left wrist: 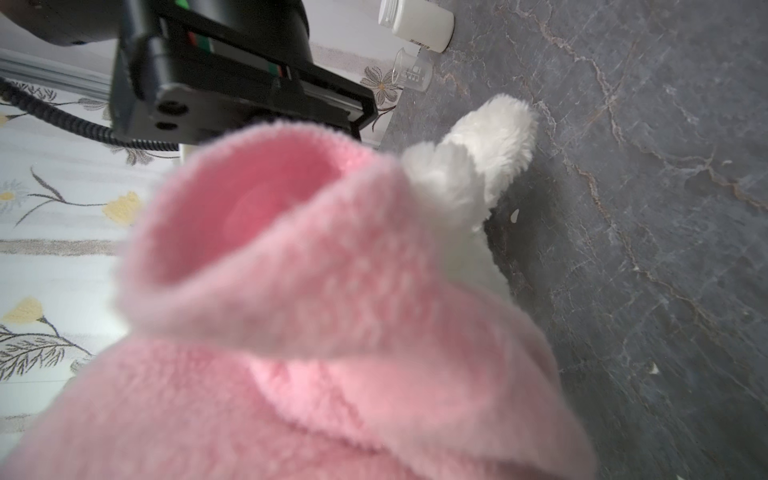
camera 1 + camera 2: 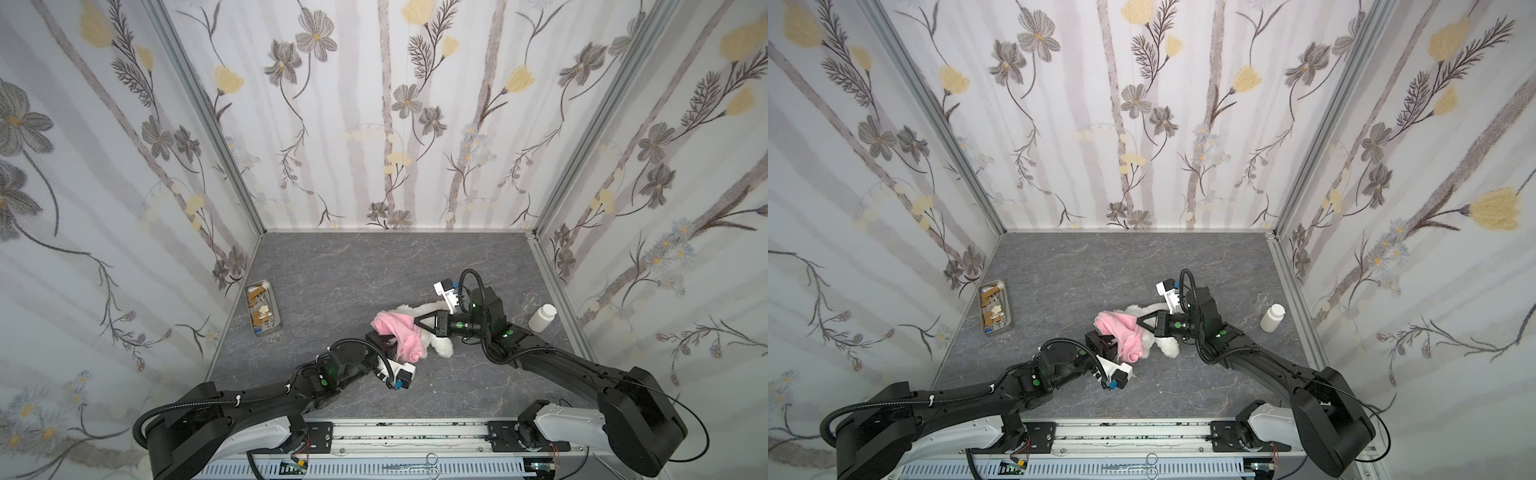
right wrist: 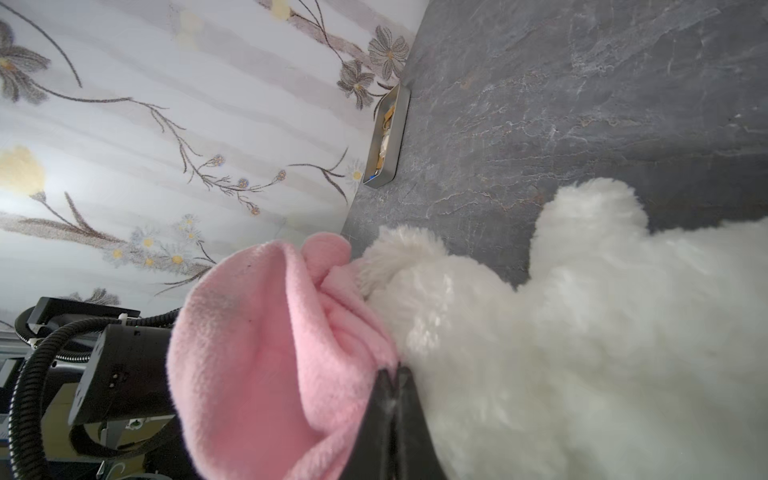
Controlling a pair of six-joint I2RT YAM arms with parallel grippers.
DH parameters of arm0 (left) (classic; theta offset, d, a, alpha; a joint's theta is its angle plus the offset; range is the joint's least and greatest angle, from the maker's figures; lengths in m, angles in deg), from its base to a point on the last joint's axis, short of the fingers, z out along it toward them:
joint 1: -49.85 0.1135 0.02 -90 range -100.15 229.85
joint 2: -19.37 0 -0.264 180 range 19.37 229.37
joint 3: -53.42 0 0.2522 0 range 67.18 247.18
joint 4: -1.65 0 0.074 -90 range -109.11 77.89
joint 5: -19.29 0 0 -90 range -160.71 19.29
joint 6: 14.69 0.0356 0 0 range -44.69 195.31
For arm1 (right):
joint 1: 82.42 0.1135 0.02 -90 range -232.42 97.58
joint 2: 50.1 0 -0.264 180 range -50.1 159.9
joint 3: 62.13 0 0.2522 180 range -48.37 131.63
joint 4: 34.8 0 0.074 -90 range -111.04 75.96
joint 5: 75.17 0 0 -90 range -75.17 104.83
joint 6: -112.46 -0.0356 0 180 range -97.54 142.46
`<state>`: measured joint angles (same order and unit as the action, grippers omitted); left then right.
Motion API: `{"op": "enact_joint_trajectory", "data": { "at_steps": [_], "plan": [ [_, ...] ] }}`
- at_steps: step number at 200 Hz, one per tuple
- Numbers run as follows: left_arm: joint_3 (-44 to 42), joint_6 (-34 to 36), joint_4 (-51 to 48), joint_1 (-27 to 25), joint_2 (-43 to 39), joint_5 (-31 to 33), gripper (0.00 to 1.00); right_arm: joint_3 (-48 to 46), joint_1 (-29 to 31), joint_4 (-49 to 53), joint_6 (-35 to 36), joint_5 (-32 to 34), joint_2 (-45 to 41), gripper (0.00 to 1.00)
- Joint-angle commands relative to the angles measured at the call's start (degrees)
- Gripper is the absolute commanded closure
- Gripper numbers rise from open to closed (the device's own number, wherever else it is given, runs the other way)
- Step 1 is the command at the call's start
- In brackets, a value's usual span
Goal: Dress the teddy bear
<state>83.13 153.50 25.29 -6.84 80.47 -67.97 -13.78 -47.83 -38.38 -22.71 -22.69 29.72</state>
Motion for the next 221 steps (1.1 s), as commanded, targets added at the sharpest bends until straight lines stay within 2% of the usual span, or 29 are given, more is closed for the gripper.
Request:
{"op": "enact_joint_trajectory", "data": {
  "at_steps": [1,84,144,156,186,221],
  "plan": [
    [0.19,-3.01,5.92,0.05,-0.65,0.78,1.00,0.03,-0.43,5.10,-0.17,4.97,0.13,1.00],
    [2.08,-12.23,8.82,1.40,1.13,5.18,1.00,1.53,-4.50,16.94,11.70,4.87,-1.72,1.00],
    [3.34,-15.73,8.60,2.63,2.65,5.90,1.00,1.60,-5.77,18.88,14.91,6.11,-0.50,1.00],
    [3.49,-13.97,8.45,2.71,3.62,7.06,1.00,0.97,-6.49,16.33,14.53,1.95,-2.01,1.00],
    [4.94,-13.34,8.21,2.67,6.53,8.82,1.00,-0.60,-5.58,3.67,6.89,-9.79,-4.21,1.00],
    [6.81,-15.87,8.21,2.97,8.40,10.60,1.00,-0.76,-2.42,4.65,7.73,-10.64,-3.66,1.00]
  ]
}}
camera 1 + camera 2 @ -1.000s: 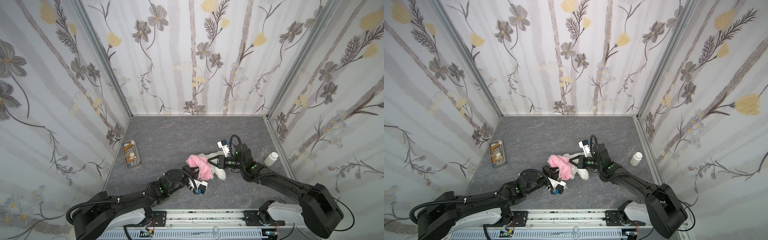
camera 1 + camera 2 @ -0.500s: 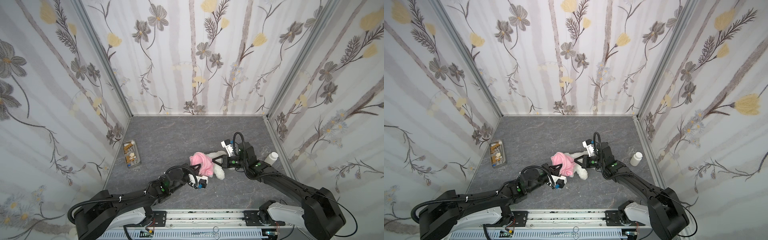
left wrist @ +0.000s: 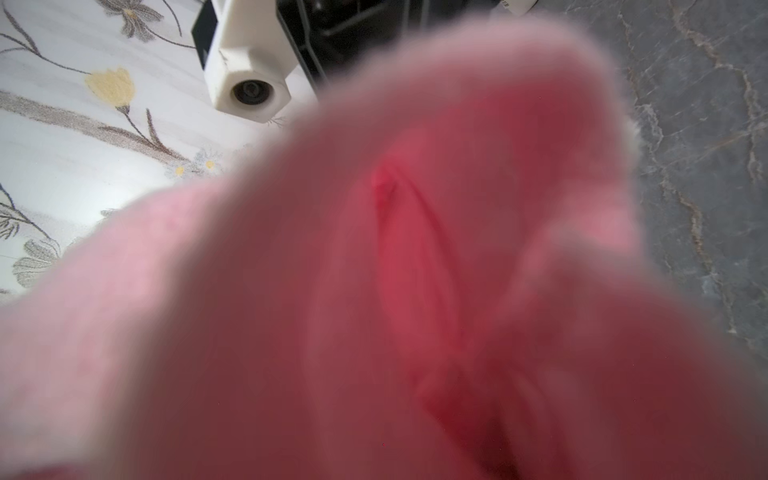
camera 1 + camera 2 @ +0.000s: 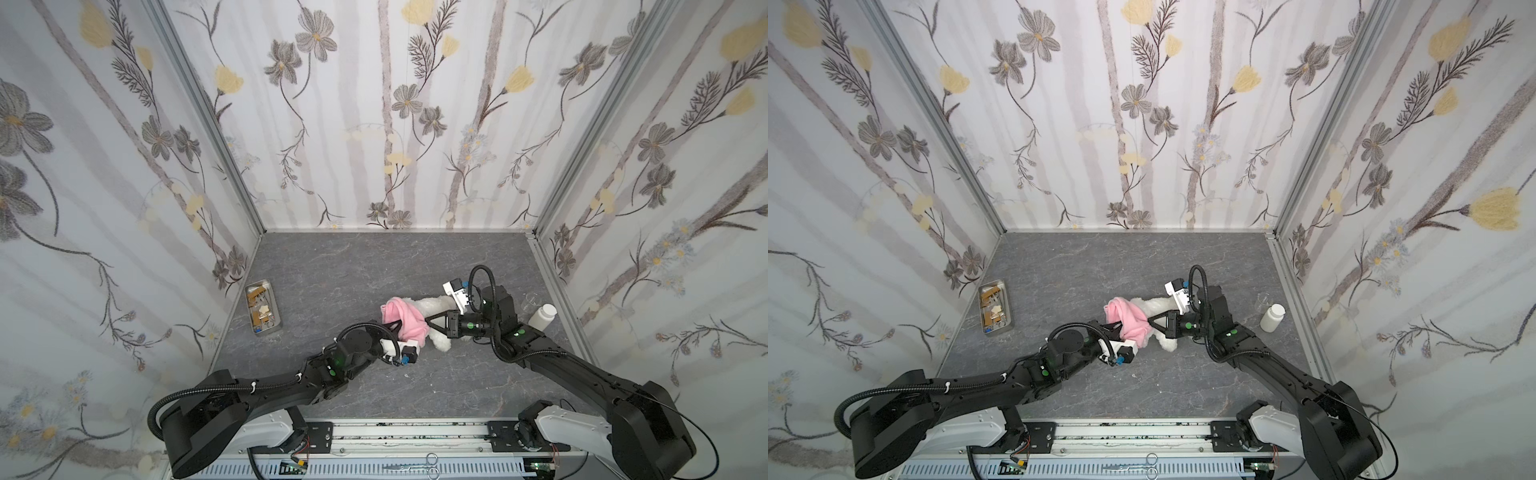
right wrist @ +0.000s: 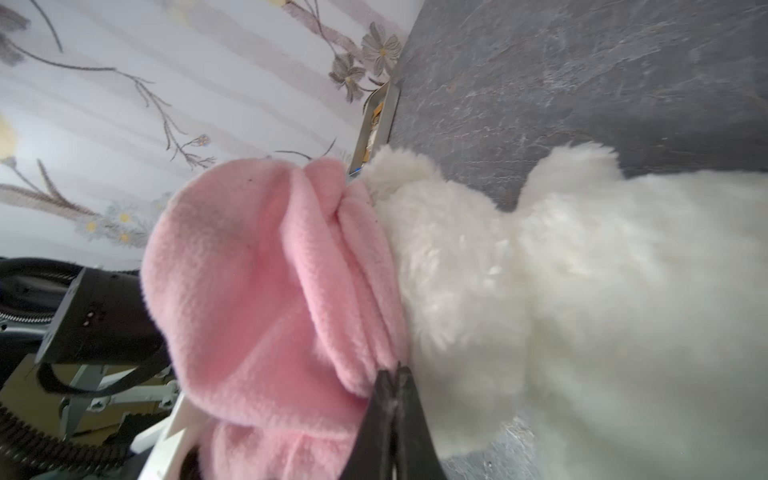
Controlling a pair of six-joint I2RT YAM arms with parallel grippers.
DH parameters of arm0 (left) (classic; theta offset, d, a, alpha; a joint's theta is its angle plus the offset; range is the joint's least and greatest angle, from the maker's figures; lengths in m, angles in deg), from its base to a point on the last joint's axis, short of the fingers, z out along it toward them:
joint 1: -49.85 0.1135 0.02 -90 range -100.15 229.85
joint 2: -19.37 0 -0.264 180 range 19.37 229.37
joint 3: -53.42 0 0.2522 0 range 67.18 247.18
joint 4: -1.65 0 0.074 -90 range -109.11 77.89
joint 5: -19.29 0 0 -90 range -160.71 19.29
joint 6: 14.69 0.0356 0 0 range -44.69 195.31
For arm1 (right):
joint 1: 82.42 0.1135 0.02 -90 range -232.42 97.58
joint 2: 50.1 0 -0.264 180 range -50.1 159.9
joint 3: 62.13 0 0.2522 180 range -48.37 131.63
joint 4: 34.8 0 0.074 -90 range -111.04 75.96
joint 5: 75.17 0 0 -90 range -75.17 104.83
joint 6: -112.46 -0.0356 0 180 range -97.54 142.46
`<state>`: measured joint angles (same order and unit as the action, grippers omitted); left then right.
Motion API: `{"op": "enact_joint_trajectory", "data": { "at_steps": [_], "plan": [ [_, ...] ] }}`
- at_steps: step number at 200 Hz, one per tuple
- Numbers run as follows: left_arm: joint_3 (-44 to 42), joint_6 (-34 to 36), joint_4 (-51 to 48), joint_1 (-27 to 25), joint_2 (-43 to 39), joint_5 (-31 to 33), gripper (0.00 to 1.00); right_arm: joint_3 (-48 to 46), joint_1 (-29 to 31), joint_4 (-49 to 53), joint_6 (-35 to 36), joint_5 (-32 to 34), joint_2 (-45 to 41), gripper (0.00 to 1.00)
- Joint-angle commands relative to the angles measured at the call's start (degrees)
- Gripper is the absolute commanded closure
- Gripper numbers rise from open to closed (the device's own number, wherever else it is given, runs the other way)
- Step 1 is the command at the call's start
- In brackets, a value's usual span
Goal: Dress the teddy bear
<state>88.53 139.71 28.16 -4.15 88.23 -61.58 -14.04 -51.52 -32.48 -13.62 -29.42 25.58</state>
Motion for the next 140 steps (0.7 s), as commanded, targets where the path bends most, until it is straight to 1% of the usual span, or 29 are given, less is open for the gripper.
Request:
{"op": "enact_joint_trajectory", "data": {
  "at_steps": [1,23,57,74,82,98,115,129,140],
  "plan": [
    [1.41,-2.13,5.34,0.29,0.65,4.23,1.00,-0.54,1.36,-1.19,-1.32,-3.87,0.50,1.00],
    [2.10,-4.45,5.09,0.56,0.61,4.31,1.00,-1.11,1.40,2.37,1.25,-0.72,1.39,1.00],
    [2.41,-6.29,3.51,0.79,-0.38,3.24,1.00,-1.17,-1.74,5.95,3.60,5.14,1.74,1.00],
    [2.16,-6.19,1.56,0.78,-1.16,1.23,1.00,-0.05,-2.49,5.40,3.67,7.19,1.86,1.00],
    [2.13,-6.08,-0.13,0.83,-1.79,-0.83,1.00,0.54,-2.42,4.69,3.59,8.28,1.88,1.00],
    [2.61,-7.44,-2.10,1.06,-2.39,-3.04,1.00,1.84,-2.42,3.25,3.84,9.84,2.40,1.00],
    [2.82,-9.06,-3.38,1.39,-3.23,-5.56,1.00,3.26,-2.42,2.94,4.78,11.01,3.36,1.00],
    [2.75,-8.64,-5.48,1.47,-4.12,-8.84,1.00,4.26,-2.42,2.61,5.57,11.70,4.14,1.00],
    [3.08,-8.60,-7.34,1.50,-4.33,-10.24,1.00,5.59,-2.42,2.58,5.75,11.61,5.01,1.00]
  ]
}}
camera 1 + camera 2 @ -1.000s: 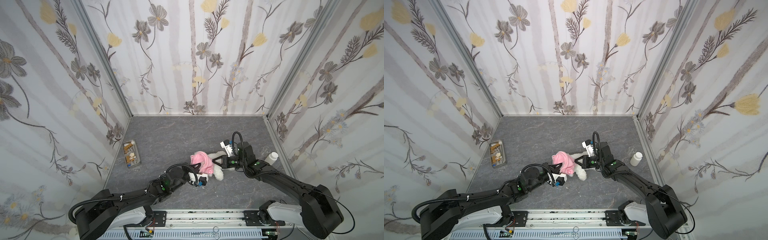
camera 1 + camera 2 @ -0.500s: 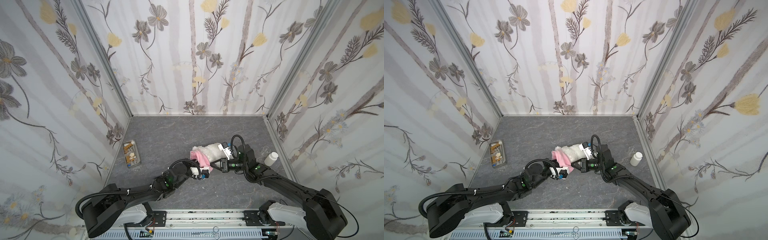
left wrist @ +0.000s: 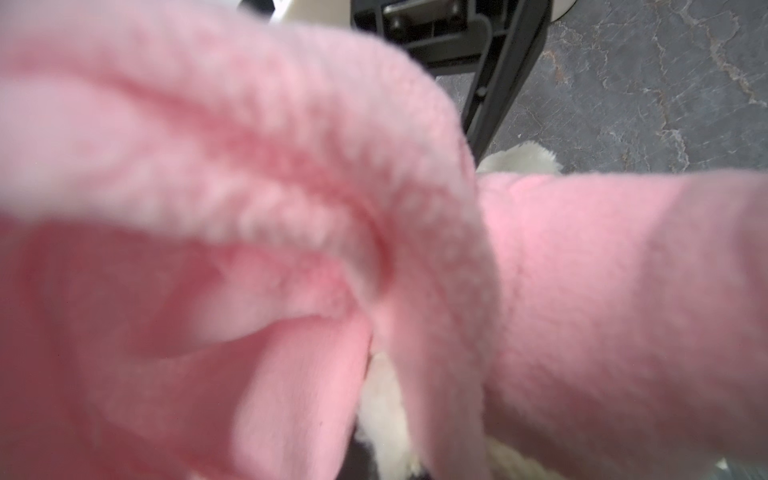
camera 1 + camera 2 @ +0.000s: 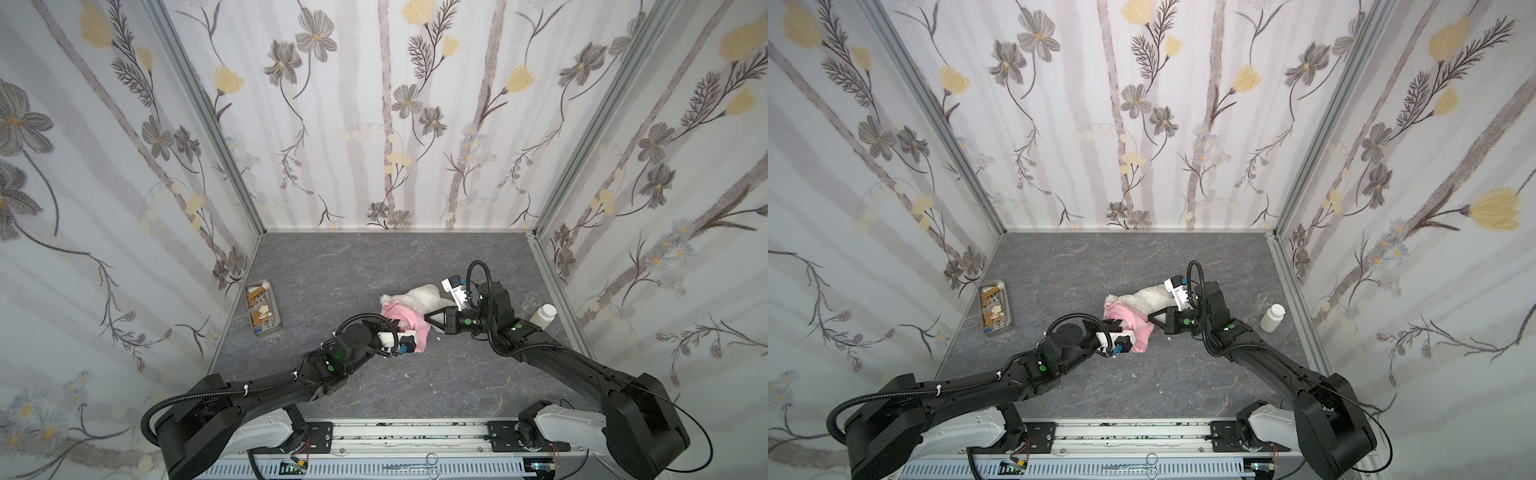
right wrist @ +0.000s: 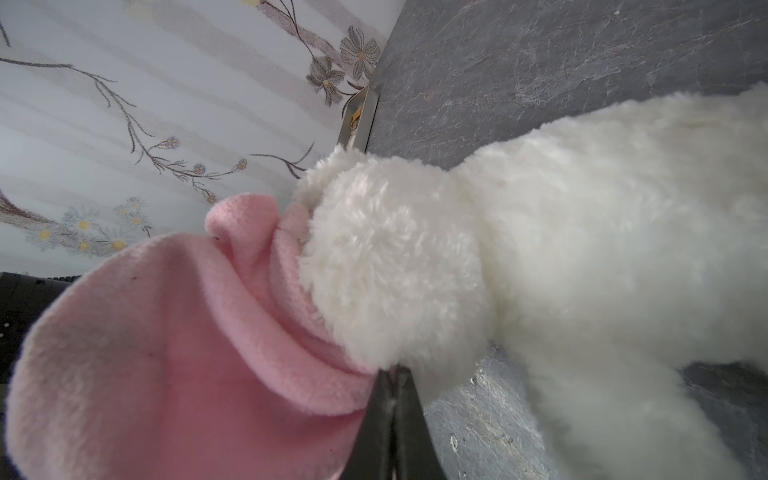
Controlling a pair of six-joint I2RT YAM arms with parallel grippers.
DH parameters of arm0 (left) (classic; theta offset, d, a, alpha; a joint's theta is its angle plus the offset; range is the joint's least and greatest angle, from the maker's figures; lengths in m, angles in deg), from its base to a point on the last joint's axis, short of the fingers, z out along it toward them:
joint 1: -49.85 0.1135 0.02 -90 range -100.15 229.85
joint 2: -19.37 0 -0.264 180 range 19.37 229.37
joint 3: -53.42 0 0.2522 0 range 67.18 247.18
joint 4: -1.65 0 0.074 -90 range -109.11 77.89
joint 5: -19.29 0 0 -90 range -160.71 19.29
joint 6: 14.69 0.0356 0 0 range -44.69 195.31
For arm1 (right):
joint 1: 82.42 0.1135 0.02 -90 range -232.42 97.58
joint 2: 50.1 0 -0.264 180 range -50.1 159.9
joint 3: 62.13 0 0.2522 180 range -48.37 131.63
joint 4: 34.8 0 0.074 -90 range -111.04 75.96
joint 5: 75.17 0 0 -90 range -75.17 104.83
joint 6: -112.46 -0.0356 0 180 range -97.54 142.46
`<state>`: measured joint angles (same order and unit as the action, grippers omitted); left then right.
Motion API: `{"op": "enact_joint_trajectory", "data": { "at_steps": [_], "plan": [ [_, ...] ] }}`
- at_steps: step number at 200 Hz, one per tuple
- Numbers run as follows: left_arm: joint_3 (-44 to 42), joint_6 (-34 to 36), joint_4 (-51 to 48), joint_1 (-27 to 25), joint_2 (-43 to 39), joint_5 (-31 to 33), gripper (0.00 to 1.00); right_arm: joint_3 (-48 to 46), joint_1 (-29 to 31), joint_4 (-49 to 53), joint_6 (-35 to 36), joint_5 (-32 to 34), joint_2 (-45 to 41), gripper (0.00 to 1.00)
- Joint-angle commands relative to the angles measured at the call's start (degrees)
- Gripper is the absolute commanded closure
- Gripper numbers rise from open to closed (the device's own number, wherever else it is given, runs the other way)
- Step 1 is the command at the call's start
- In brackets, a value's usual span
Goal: Dress the teddy bear
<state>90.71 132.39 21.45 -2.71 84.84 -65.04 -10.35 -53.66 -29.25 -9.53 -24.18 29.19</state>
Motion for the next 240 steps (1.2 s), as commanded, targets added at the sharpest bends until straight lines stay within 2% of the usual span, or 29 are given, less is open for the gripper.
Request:
{"op": "enact_joint_trajectory", "data": {
  "at_steps": [1,31,73,109,142,179,202,218,225,232,240],
  "plan": [
    [0.90,-1.23,-0.79,0.07,-0.95,-6.98,1.00,2.02,-0.28,-0.71,1.62,6.29,1.49,1.00],
    [1.41,0.18,-4.23,0.01,-1.05,-10.18,1.00,4.33,-0.12,-3.91,-0.78,4.54,3.42,1.00],
    [2.26,1.09,-5.38,-0.18,-0.85,-12.01,1.00,8.52,2.94,-0.93,0.12,5.95,6.86,1.00],
    [3.31,-2.99,-4.21,0.29,-1.52,-12.79,1.00,10.03,3.93,3.07,2.42,8.59,10.61,1.00],
    [3.48,-10.12,-0.58,2.18,-3.06,-11.36,1.00,10.06,3.45,5.43,4.95,10.27,10.87,1.00],
    [4.00,-21.11,-0.38,2.76,-3.30,-6.94,1.00,13.06,0.56,4.74,6.42,7.82,8.31,0.71],
    [4.47,-29.90,-3.46,3.72,-4.05,-4.49,1.00,15.46,-1.91,4.59,7.37,8.19,4.65,0.60],
    [5.53,-36.40,-7.30,4.90,-4.60,-4.40,1.00,16.49,-4.15,4.60,7.47,9.10,2.23,0.56],
    [6.11,-40.09,-9.03,5.71,-4.74,-4.80,1.00,16.73,-5.23,4.69,7.47,9.74,1.22,0.54],
    [6.79,-44.48,-10.81,6.55,-4.83,-5.40,1.00,16.79,-6.30,4.68,7.53,10.23,0.08,0.46],
    [7.65,-49.19,-12.63,7.53,-4.91,-5.65,1.00,16.50,-6.98,4.84,8.24,11.45,-1.21,0.44]
  ]
}}
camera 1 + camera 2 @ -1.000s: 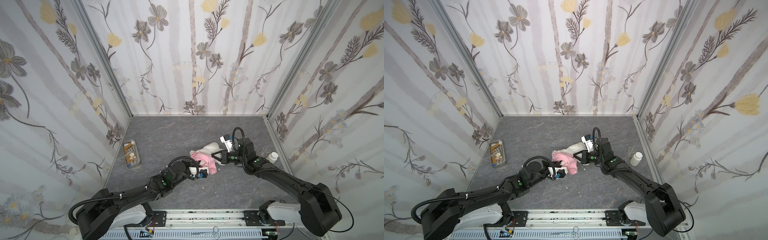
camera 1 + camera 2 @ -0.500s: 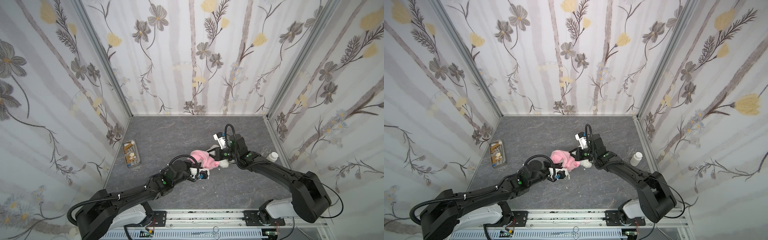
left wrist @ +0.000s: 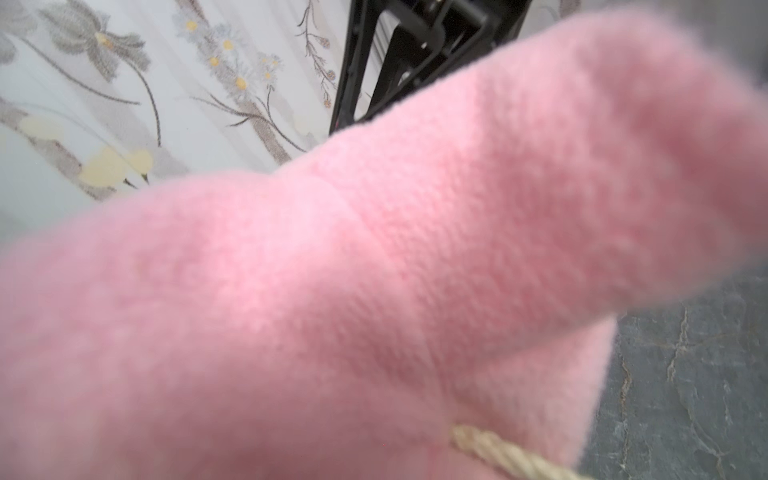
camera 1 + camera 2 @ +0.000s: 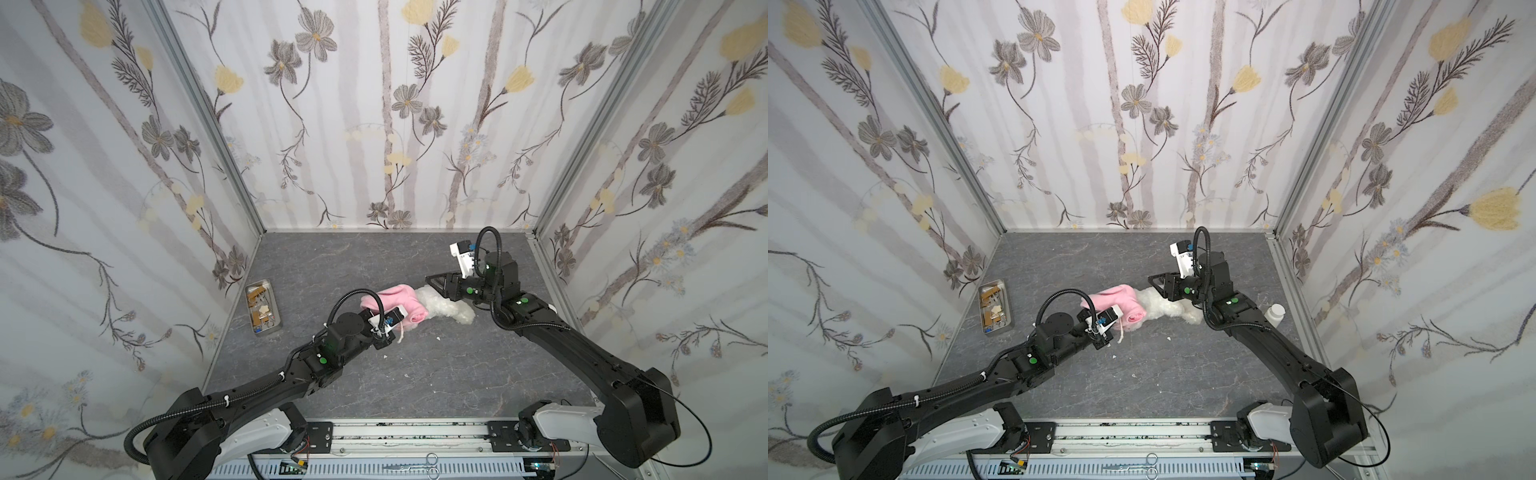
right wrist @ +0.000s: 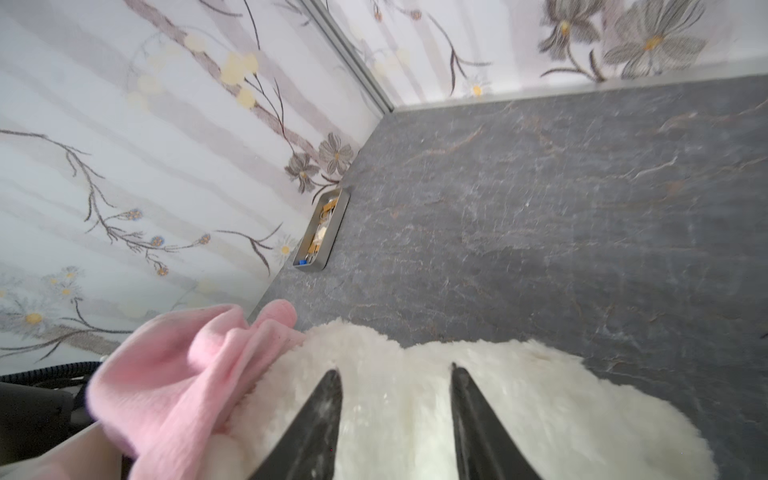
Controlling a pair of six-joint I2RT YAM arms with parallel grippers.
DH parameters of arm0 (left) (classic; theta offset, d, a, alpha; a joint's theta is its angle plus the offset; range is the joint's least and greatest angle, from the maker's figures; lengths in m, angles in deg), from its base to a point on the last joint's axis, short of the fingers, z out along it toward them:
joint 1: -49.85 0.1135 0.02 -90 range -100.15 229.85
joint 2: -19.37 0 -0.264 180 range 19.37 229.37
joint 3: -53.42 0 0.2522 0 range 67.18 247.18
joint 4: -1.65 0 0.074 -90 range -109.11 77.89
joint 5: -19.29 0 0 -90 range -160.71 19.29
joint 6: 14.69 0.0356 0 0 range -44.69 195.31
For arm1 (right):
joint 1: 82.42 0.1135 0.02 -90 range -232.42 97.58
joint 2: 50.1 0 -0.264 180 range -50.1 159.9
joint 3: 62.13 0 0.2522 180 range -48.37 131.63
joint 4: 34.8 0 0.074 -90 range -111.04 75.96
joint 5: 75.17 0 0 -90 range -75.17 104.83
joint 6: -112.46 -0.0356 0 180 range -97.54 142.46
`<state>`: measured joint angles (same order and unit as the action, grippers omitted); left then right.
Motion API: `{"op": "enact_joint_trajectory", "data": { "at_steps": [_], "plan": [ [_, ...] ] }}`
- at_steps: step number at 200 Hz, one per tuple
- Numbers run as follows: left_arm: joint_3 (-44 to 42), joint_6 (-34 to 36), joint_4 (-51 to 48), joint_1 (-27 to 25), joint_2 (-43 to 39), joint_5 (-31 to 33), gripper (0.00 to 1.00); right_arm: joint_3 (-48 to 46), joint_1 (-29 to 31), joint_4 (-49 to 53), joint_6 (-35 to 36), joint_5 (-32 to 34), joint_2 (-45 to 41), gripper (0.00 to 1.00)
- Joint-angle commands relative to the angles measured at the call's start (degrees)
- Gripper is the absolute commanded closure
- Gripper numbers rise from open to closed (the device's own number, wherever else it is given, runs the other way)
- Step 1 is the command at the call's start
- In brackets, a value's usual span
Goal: Dress the teddy bear
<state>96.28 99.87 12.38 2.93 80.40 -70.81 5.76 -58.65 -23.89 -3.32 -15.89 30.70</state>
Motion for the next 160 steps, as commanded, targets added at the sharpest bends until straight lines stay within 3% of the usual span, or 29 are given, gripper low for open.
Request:
{"op": "enact_joint_trajectory", "data": {
  "at_steps": [1,19,46,69,91,125,160],
  "plan": [
    [2.13,-17.45,-3.74,2.12,-0.48,0.02,1.00,0.38,-1.98,-0.46,2.21,3.41,-2.91,0.44],
    [4.27,-30.99,-7.75,5.81,-0.48,-2.63,1.00,-1.92,-1.46,-0.37,5.20,5.56,-6.48,0.45],
    [5.76,-54.07,-9.95,13.01,0.47,-12.36,1.00,-12.06,4.71,-12.41,6.49,-2.15,-10.92,0.52],
    [6.63,-63.57,-9.73,14.52,1.86,-18.68,1.00,-15.45,11.99,-18.70,5.24,-4.07,-9.58,0.61],
    [6.93,-71.85,-9.42,15.50,2.96,-21.31,1.00,-17.20,14.91,-24.98,2.11,-5.39,-6.67,0.71],
    [4.94,-89.32,-5.64,17.55,4.00,-23.50,1.00,-22.66,19.65,-31.37,2.41,0.60,-4.73,0.74],
    [0.93,-105.76,2.12,18.02,3.14,-23.59,1.00,-22.47,22.80,-34.16,1.22,8.74,-0.53,0.80]
  ]
}}
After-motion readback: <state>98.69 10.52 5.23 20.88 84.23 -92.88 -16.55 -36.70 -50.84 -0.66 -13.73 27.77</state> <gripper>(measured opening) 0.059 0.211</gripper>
